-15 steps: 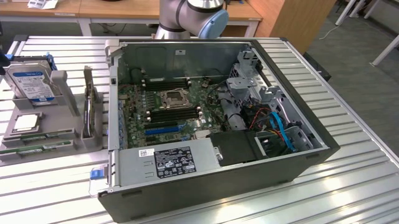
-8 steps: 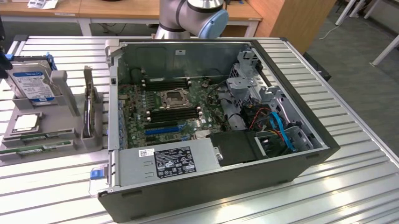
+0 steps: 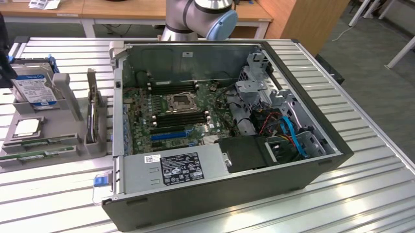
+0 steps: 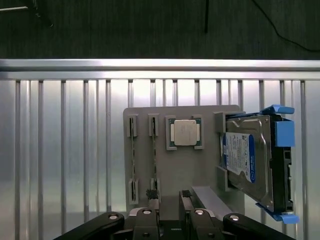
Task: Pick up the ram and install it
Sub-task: 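Pick up the ram and move it above insertion slot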
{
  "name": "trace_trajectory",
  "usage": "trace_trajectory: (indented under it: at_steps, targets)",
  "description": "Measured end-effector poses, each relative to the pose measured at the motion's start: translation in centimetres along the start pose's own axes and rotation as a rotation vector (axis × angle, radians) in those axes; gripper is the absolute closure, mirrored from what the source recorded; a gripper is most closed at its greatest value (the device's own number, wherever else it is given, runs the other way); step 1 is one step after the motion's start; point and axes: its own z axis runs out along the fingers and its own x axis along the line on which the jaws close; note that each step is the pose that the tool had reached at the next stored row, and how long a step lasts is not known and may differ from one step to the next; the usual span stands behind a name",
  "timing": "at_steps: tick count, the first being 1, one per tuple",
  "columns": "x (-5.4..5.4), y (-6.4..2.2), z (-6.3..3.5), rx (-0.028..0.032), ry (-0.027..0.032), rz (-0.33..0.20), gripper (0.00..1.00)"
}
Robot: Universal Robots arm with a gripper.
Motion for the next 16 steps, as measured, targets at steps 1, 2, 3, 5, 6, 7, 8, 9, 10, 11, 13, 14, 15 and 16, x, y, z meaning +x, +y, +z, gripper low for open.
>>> trace_trajectory:
  at_steps: [1, 2, 3, 5, 6, 7, 8, 9, 10, 11, 13, 14, 15, 16]
  targets:
    - [0.0, -0.01, 0.18, 0.0000, -0.0001, 0.000, 0.71]
    - [0.0, -0.01, 0.36, 0.0000, -0.0001, 0.000, 0.71]
    - [0.0, -0.02, 0.54, 0.0001, -0.0002, 0.000, 0.71]
    - [0.0, -0.03, 0.90, 0.0000, -0.0002, 0.000, 0.71]
    - [0.0, -0.04, 1.08, -0.0001, -0.0002, 0.000, 0.71]
    - [0.0, -0.04, 1.27, 0.0000, -0.0001, 0.000, 0.71]
    - [0.0, -0.05, 1.45, 0.0000, -0.0002, 0.000, 0.71]
    - [0.0, -0.05, 1.63, 0.0000, -0.0002, 0.000, 0.71]
    - [0.1, -0.06, 1.81, 0.0000, -0.0002, 0.000, 0.71]
    - [0.1, -0.07, 1.99, 0.0000, -0.0002, 0.000, 0.71]
    - [0.1, -0.08, 2.36, 0.0001, -0.0002, 0.000, 0.71]
    - [0.1, -0.08, 2.55, 0.0001, -0.0002, 0.000, 0.71]
    - [0.1, -0.09, 2.72, 0.0000, -0.0002, 0.000, 0.71]
    - [0.1, -0.10, 2.91, 0.0001, -0.0002, 0.000, 0.71]
